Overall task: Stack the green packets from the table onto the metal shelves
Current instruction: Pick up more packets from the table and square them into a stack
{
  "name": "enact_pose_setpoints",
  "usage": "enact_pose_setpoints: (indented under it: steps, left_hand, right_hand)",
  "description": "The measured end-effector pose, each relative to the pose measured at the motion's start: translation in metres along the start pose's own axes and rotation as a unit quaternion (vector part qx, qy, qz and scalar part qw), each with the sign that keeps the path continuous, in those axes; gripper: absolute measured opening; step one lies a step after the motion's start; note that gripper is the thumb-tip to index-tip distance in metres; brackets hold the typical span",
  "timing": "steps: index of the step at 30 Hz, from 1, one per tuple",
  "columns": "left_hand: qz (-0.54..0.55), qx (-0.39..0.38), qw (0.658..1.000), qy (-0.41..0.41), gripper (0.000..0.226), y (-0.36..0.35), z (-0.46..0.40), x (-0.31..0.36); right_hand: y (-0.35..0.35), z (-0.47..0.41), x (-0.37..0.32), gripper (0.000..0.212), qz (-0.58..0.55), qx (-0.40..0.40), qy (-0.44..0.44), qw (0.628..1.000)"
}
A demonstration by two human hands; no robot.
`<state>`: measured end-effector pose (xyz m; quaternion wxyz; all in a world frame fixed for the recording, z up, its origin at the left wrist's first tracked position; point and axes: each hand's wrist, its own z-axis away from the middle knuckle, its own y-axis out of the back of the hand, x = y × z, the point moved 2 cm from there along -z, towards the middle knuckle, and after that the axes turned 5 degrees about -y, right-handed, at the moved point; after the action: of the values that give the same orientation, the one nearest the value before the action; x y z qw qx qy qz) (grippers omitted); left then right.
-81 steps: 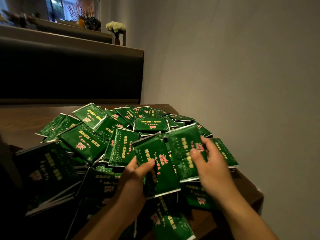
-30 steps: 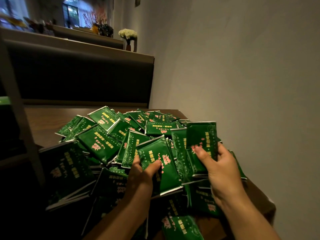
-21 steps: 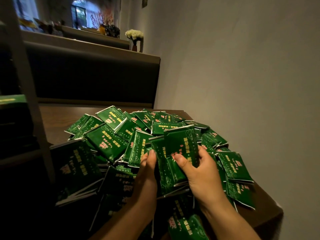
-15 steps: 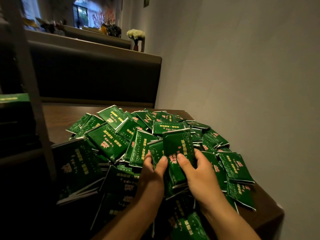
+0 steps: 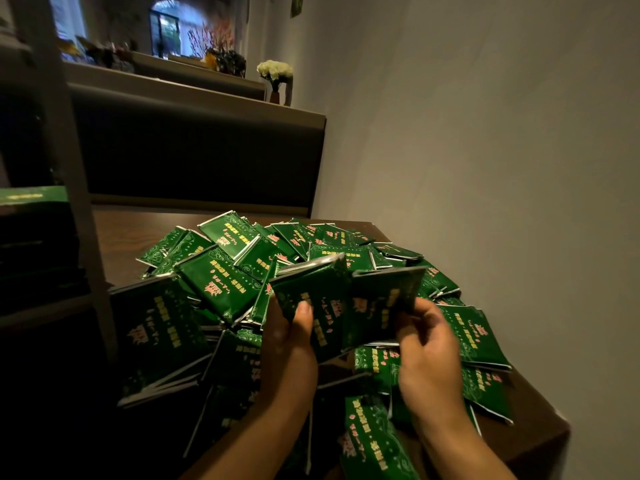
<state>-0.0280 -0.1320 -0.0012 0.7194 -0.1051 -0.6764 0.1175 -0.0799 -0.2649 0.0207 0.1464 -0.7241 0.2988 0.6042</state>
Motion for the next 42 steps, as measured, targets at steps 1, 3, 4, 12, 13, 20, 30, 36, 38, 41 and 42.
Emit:
enact_pose_setpoints:
  steps: [1,3,4,12,13,20,30,36,38,41,42]
  left_hand:
    - [0.003,0.001,1.0,0.003,0.053,0.0,0.0,0.001]
    - [0.01,-0.002,1.0,0.007,0.056,-0.002,-0.001,0.003]
    - [0.007,-0.003,1.0,0.008,0.056,-0.003,-0.001,0.004]
    - [0.02,-0.11,0.994,0.016,0.075,-0.005,0.011,-0.004]
    - [-0.003,-0.13,0.991,0.011,0.078,-0.006,0.012,-0.003]
    - [-0.116,-0.12,0.981,-0.101,0.039,-0.006,0.007,-0.003]
    - [-0.174,-0.199,0.95,-0.164,0.084,-0.011,0.015,-0.012]
    - [-0.127,-0.2,0.967,-0.096,0.057,-0.014,0.011,-0.02]
    - [-0.126,-0.193,0.968,-0.097,0.044,-0.013,0.013,-0.015]
    - [-0.113,-0.175,0.972,-0.113,0.047,-0.01,0.016,-0.004]
    - [-0.104,-0.165,0.974,-0.115,0.046,-0.01,0.017,0.001]
  right_hand:
    - [0.003,-0.001,0.0,0.018,-0.037,0.004,-0.009,0.999]
    - [0.004,-0.001,-0.002,0.017,-0.067,-0.021,-0.013,0.997]
    - [0.002,0.001,-0.003,0.017,-0.053,-0.044,-0.009,0.998]
    - [-0.024,0.01,0.015,0.01,0.141,-0.043,0.026,0.989]
    - [-0.025,0.01,0.016,0.012,0.148,-0.04,0.033,0.988]
    - [-0.015,0.007,0.011,0.057,0.027,-0.079,-0.027,0.996]
    - [-0.017,0.003,0.026,0.053,0.006,-0.093,-0.082,0.992]
    - [-0.022,0.0,0.035,0.043,0.03,-0.15,-0.126,0.98]
    - [-0.02,-0.001,0.032,0.042,0.024,-0.148,-0.12,0.981]
    - [-0.017,0.0,0.015,0.041,0.047,-0.147,-0.069,0.986]
    - [-0.016,-0.001,0.009,0.039,0.057,-0.143,-0.049,0.987]
